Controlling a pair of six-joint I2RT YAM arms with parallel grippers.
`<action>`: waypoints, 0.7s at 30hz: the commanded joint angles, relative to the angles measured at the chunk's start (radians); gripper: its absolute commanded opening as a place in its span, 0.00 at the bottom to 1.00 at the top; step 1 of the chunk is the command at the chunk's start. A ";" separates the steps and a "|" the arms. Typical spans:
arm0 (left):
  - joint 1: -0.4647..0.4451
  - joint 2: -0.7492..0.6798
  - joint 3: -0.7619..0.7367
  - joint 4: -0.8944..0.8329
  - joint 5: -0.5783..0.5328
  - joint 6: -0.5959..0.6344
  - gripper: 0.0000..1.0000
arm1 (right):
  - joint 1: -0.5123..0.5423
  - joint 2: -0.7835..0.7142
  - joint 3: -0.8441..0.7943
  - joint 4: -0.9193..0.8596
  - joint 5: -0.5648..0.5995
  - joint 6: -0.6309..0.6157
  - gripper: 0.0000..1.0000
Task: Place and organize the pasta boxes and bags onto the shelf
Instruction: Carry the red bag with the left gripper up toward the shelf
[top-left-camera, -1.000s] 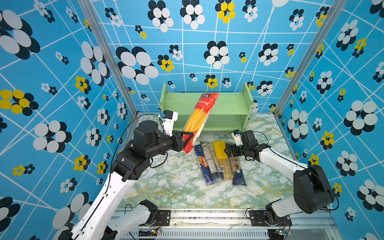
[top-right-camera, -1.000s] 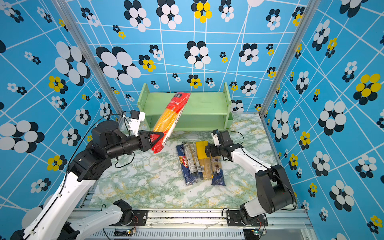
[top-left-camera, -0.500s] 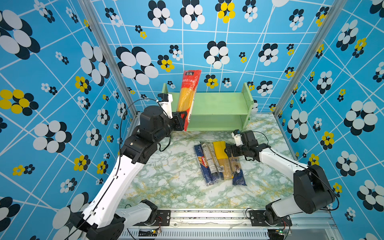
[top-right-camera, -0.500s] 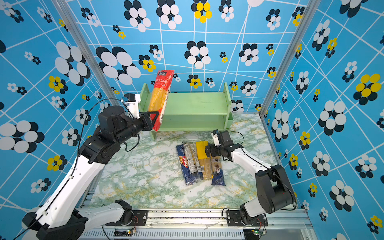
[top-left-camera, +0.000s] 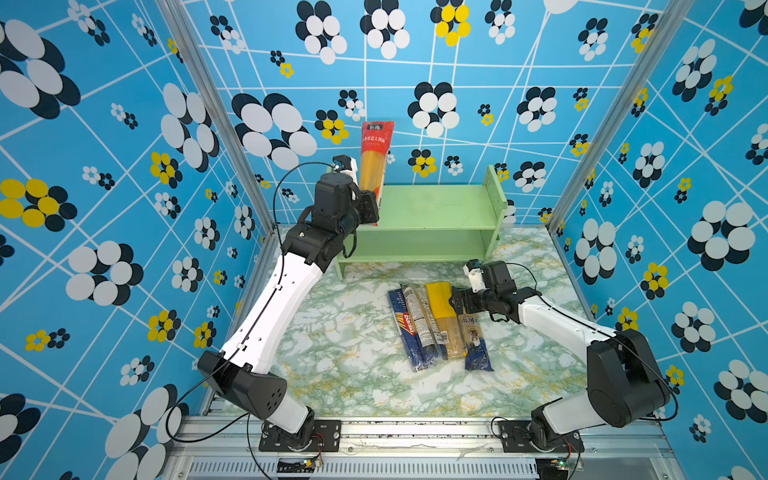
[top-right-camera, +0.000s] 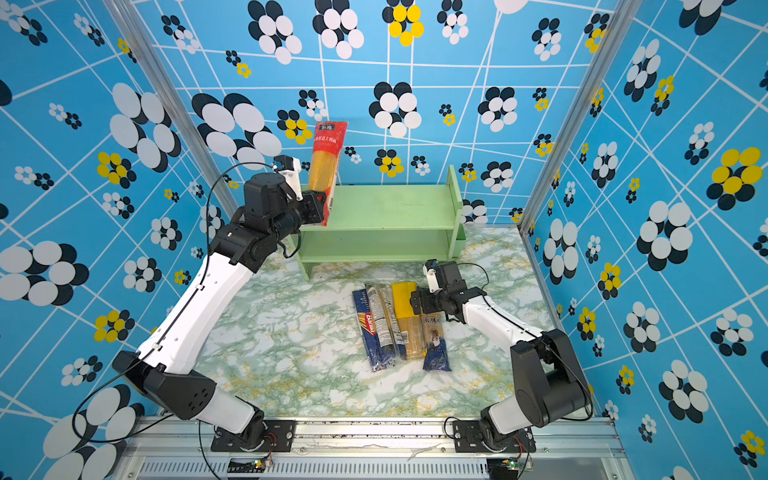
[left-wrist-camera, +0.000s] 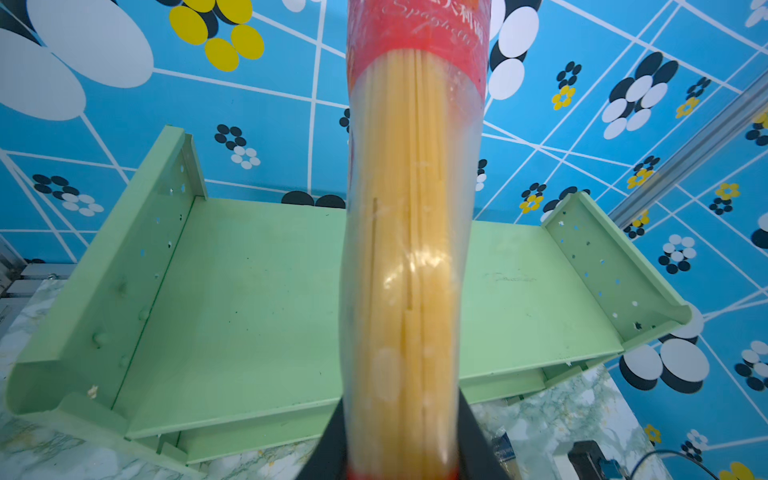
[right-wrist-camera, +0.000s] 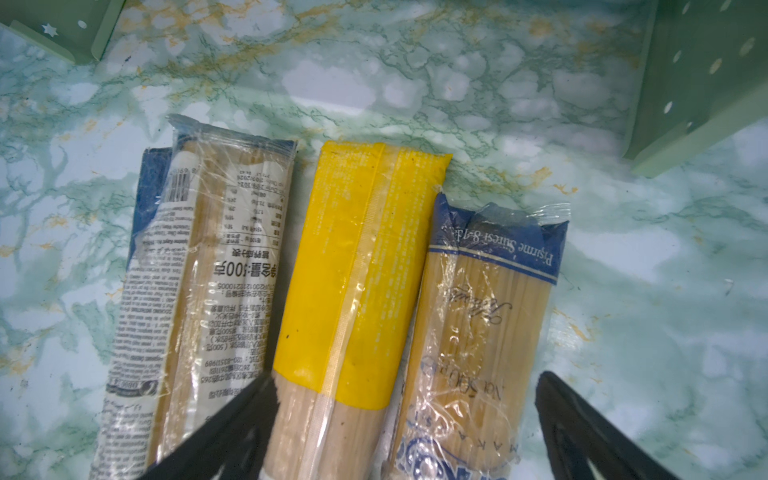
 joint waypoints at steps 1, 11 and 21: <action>0.008 0.033 0.107 0.111 -0.040 0.023 0.00 | 0.007 -0.031 -0.025 0.013 0.022 -0.004 0.99; 0.012 0.120 0.152 0.061 -0.136 0.047 0.00 | 0.006 -0.017 -0.016 0.005 0.024 -0.016 0.99; 0.013 0.159 0.178 0.030 -0.212 0.072 0.00 | 0.006 -0.005 -0.008 0.005 0.015 -0.016 0.99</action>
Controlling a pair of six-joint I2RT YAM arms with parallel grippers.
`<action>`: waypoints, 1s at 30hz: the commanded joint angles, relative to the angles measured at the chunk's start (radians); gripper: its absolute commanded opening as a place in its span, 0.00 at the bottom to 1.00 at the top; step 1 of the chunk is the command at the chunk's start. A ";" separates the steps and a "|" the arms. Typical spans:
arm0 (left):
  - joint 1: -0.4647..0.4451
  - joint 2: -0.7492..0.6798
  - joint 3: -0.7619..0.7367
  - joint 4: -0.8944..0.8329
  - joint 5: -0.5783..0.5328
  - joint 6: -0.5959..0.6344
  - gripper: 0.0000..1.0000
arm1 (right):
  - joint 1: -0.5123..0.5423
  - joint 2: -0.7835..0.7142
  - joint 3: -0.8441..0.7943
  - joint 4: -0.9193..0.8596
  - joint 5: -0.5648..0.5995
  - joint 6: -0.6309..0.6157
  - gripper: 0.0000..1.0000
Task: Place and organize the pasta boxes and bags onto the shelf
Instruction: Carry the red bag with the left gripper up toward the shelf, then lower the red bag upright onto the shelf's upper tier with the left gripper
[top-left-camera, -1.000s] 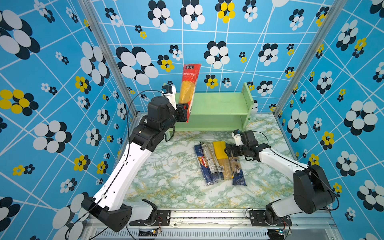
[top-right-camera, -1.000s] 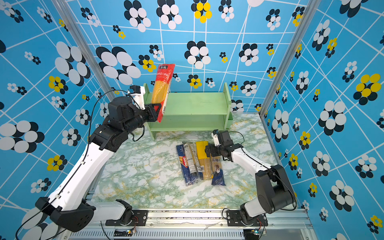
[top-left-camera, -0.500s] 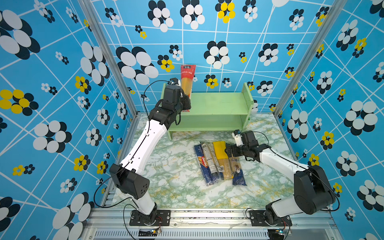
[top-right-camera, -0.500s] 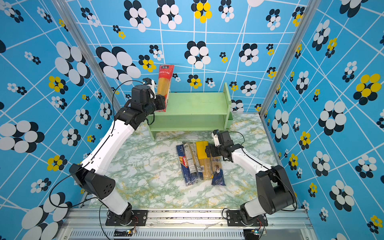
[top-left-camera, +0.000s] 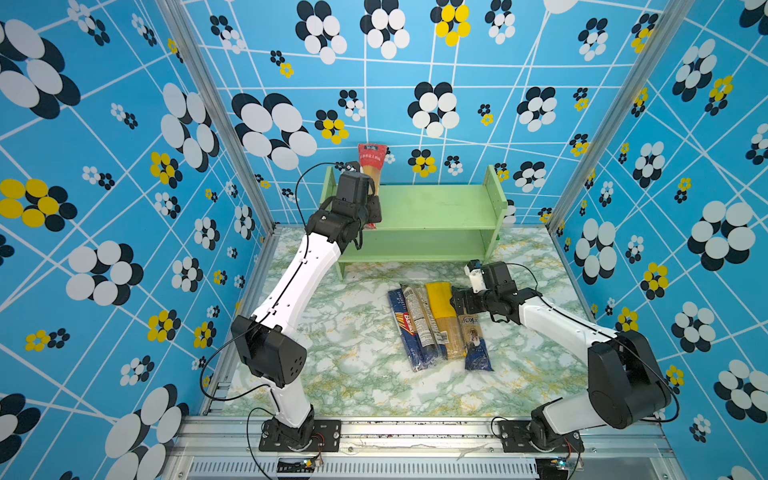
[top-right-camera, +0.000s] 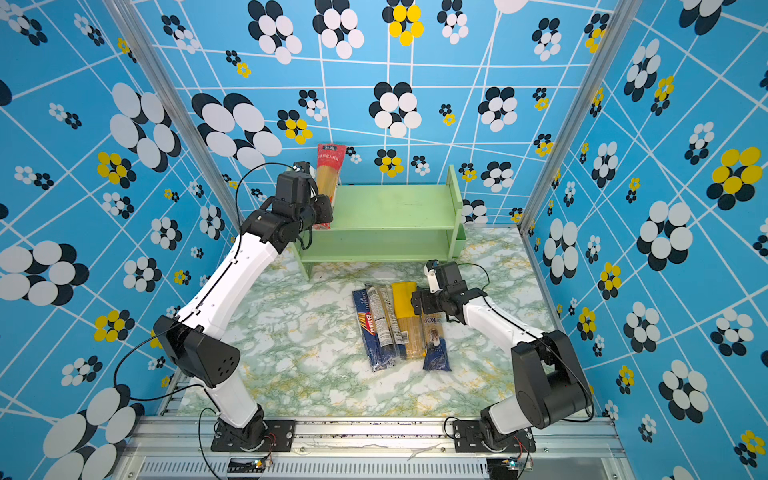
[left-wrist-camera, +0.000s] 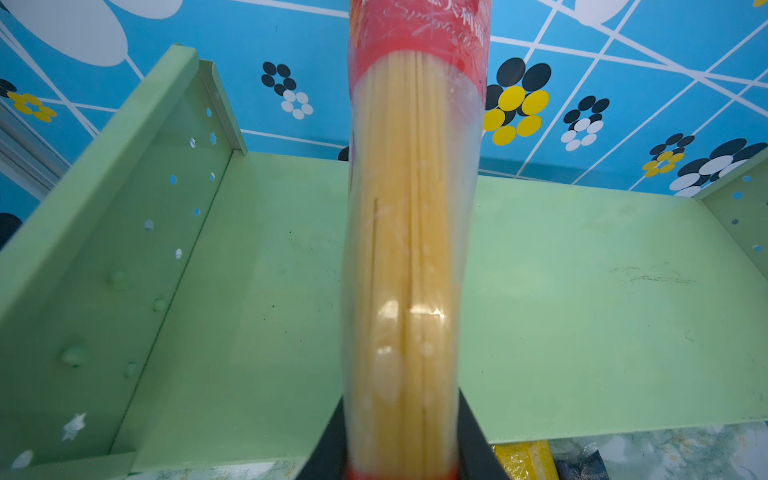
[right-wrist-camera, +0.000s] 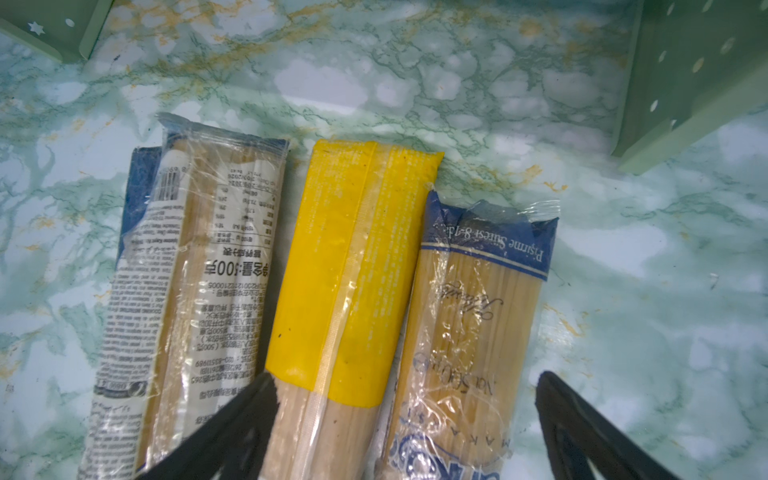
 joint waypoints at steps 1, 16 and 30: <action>0.009 -0.002 0.077 0.142 -0.079 0.031 0.00 | 0.007 0.002 0.001 0.002 -0.001 -0.016 0.99; 0.034 0.040 0.059 0.167 -0.092 0.033 0.00 | 0.007 -0.006 -0.010 0.000 0.015 -0.014 0.99; 0.038 0.018 -0.034 0.214 -0.092 0.037 0.10 | 0.006 -0.018 -0.028 0.005 0.021 -0.004 0.99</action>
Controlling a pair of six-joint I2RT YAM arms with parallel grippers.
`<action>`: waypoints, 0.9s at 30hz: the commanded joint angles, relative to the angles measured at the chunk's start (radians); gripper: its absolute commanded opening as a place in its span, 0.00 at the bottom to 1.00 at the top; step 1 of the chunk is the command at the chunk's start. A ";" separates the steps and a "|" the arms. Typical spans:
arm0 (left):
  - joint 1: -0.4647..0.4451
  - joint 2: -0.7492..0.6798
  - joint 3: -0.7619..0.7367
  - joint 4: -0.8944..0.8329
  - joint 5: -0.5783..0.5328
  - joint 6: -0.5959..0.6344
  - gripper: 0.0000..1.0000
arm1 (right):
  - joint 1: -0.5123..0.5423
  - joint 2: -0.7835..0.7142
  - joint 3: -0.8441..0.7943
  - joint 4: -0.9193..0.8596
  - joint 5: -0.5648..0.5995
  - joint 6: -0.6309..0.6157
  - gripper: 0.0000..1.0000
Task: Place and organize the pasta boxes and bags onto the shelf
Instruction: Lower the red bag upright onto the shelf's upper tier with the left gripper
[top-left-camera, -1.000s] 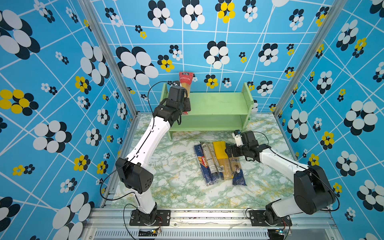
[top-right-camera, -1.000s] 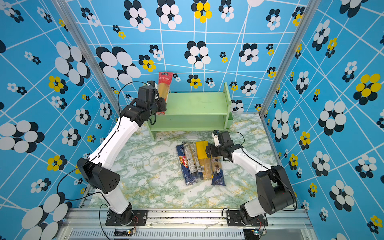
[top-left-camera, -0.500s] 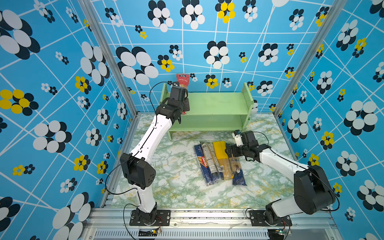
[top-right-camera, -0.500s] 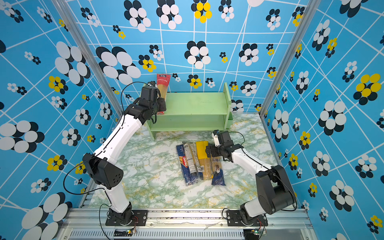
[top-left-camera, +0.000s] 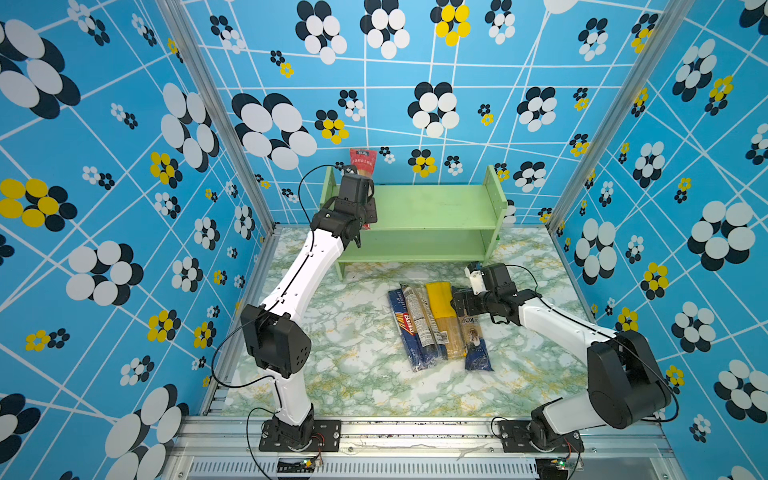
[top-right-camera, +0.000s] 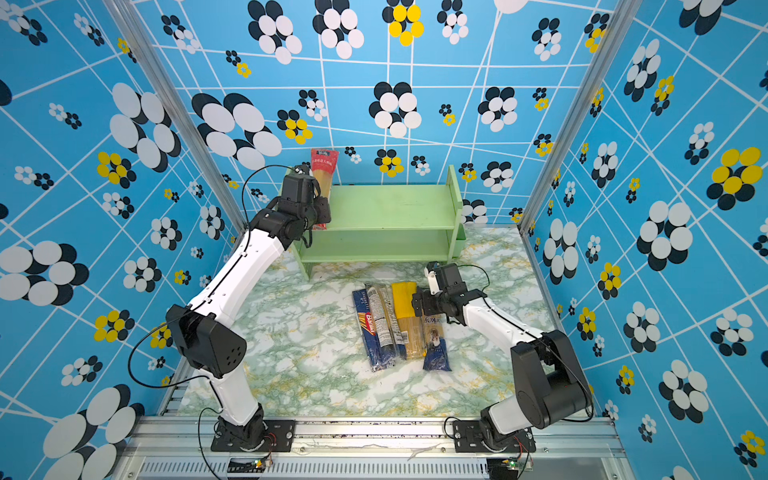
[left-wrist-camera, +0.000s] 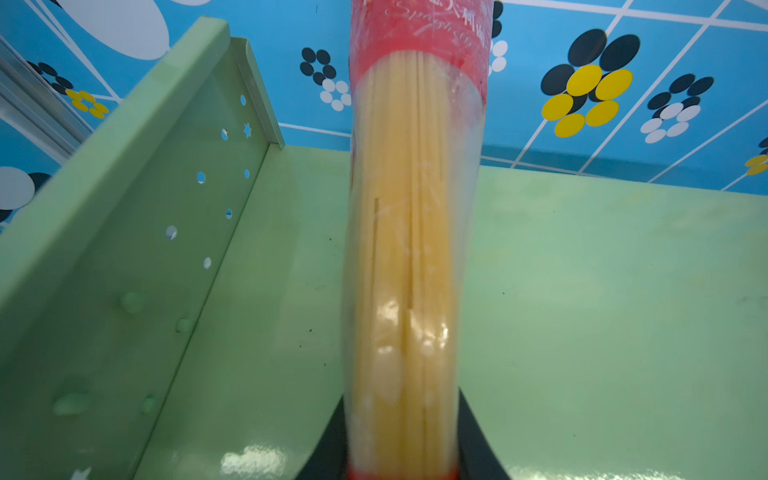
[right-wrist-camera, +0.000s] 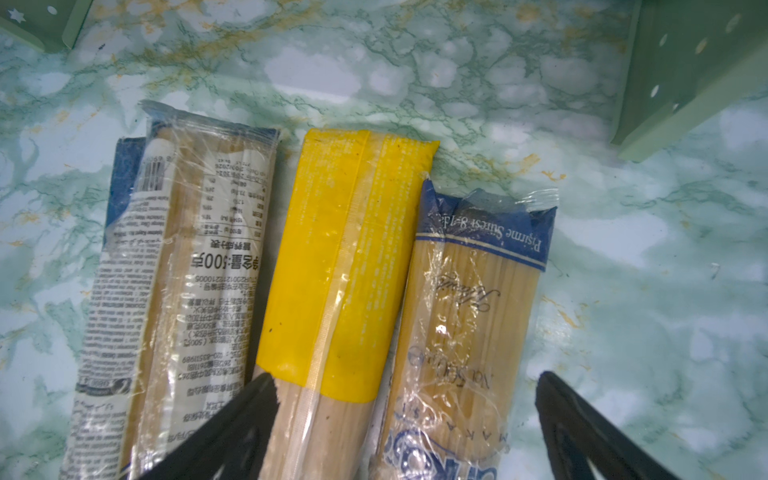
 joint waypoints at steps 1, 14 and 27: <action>0.007 -0.052 -0.013 0.174 -0.037 0.009 0.11 | 0.007 -0.018 -0.012 0.001 0.014 -0.004 0.99; 0.008 -0.099 -0.130 0.243 -0.051 -0.014 0.30 | 0.006 -0.024 -0.017 -0.003 0.017 -0.002 0.99; 0.010 -0.120 -0.169 0.260 -0.052 -0.014 0.36 | 0.006 -0.024 -0.016 -0.007 0.015 0.003 0.99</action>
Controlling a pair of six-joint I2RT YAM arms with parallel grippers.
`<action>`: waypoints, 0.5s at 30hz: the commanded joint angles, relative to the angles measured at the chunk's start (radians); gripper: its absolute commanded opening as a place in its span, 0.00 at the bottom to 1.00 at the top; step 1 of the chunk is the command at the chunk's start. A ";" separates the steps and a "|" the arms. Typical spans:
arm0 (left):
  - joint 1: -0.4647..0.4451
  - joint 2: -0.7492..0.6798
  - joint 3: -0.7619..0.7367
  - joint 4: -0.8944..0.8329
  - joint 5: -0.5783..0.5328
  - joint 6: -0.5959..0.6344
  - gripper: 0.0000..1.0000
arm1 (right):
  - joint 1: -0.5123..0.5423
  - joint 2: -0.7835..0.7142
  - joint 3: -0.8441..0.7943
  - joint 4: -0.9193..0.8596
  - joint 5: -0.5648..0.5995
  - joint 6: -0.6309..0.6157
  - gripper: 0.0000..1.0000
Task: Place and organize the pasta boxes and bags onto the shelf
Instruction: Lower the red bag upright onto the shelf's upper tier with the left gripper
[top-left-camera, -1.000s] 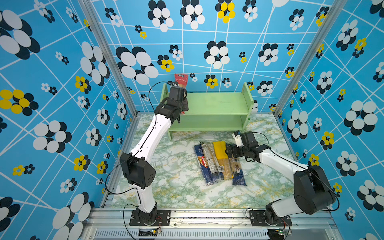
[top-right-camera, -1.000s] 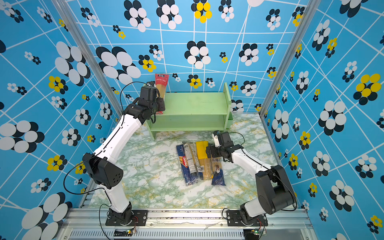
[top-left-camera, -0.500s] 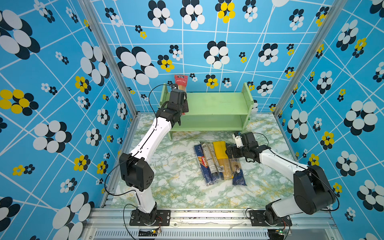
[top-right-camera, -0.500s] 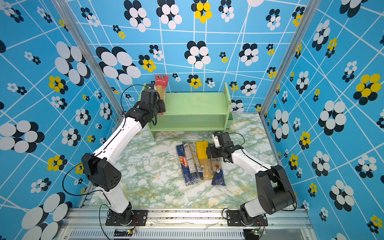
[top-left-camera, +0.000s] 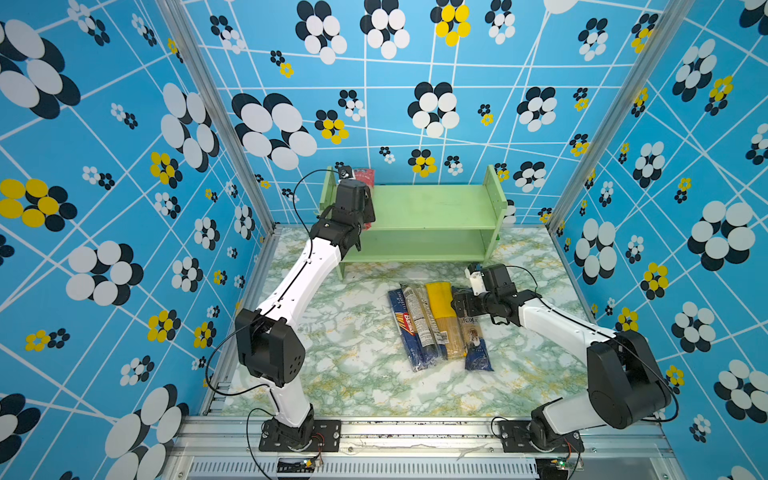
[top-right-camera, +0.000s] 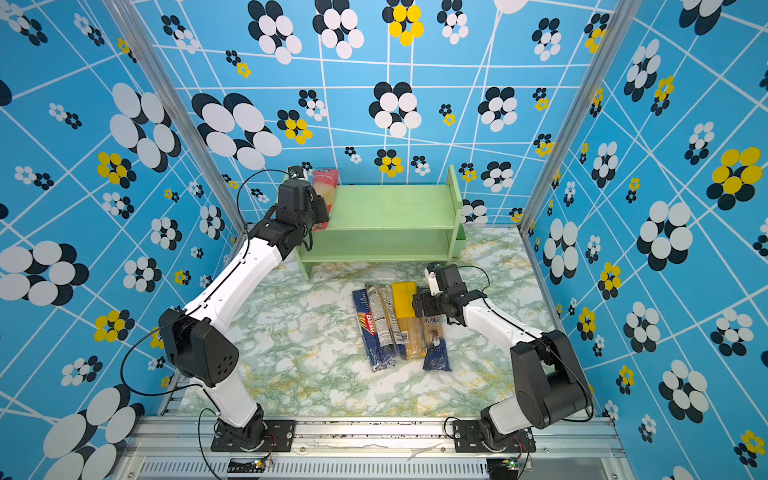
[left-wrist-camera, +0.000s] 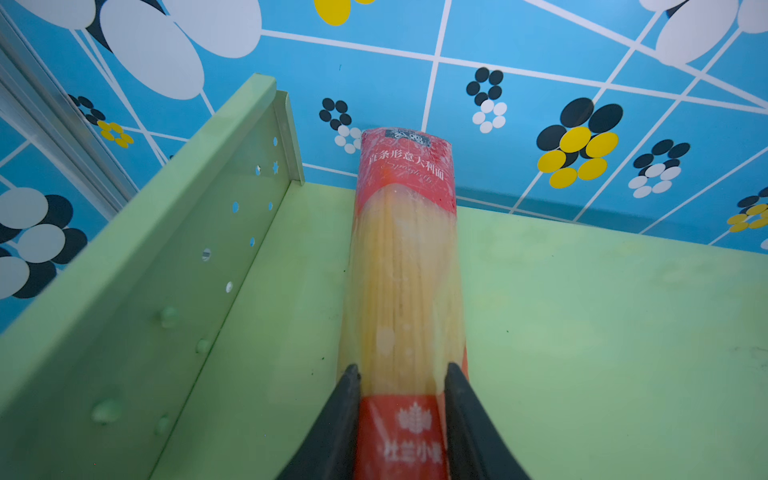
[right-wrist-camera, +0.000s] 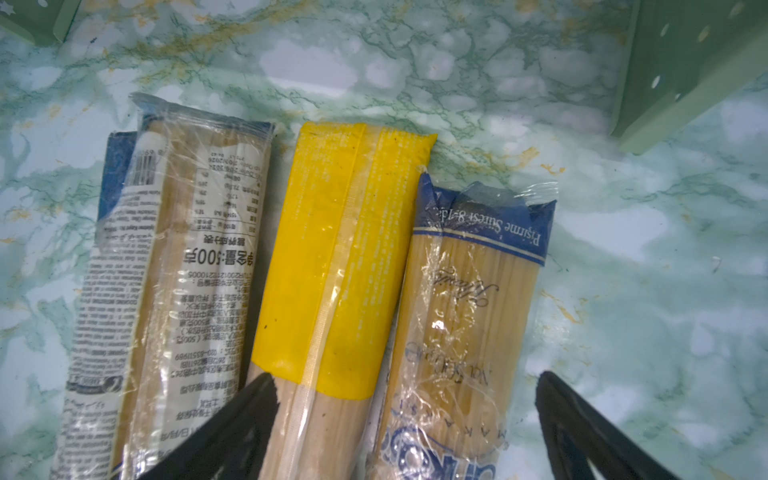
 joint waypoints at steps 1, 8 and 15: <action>0.004 -0.048 -0.012 0.038 -0.013 -0.010 0.37 | 0.007 -0.026 -0.009 -0.007 0.013 0.002 0.99; 0.005 -0.071 -0.021 0.058 0.022 0.005 0.54 | 0.006 -0.031 -0.006 -0.013 0.015 0.002 0.99; 0.001 -0.162 -0.089 0.133 0.093 0.036 0.68 | 0.007 -0.032 0.006 -0.019 0.011 -0.001 0.99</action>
